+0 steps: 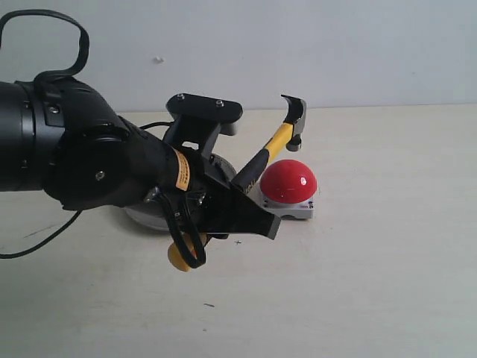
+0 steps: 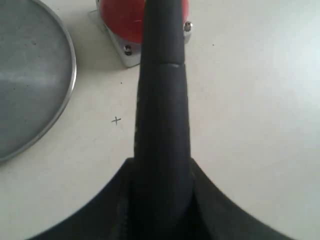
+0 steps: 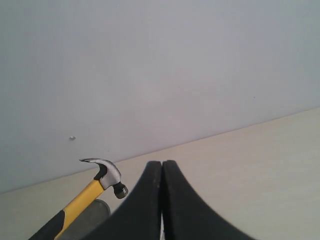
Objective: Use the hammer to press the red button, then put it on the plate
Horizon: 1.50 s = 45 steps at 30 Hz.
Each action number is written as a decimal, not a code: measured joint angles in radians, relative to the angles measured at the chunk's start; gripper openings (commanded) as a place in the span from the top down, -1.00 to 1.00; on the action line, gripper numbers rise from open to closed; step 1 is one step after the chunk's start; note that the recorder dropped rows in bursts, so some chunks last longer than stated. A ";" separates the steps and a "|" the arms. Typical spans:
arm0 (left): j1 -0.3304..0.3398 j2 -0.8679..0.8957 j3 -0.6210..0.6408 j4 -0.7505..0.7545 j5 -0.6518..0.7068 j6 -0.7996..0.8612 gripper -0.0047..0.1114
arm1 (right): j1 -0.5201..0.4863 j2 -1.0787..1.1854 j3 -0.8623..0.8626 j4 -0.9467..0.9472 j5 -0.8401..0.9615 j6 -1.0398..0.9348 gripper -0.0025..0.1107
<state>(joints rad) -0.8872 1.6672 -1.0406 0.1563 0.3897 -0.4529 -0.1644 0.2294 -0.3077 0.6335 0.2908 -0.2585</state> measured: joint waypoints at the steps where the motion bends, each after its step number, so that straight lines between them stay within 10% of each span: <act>1: 0.000 0.000 0.007 0.000 0.000 0.000 0.92 | 0.000 0.000 0.000 0.000 0.000 0.000 0.96; 26: 0.000 -0.176 -0.138 0.004 0.051 0.049 0.92 | 0.000 0.000 0.000 0.000 0.000 0.002 0.96; 45: 0.022 0.056 0.061 -0.008 -0.144 0.007 0.92 | 0.000 0.000 0.000 0.000 0.000 0.002 0.96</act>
<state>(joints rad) -0.8652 1.7229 -0.9800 0.1485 0.2458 -0.4456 -0.1644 0.2294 -0.3077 0.6335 0.2908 -0.2562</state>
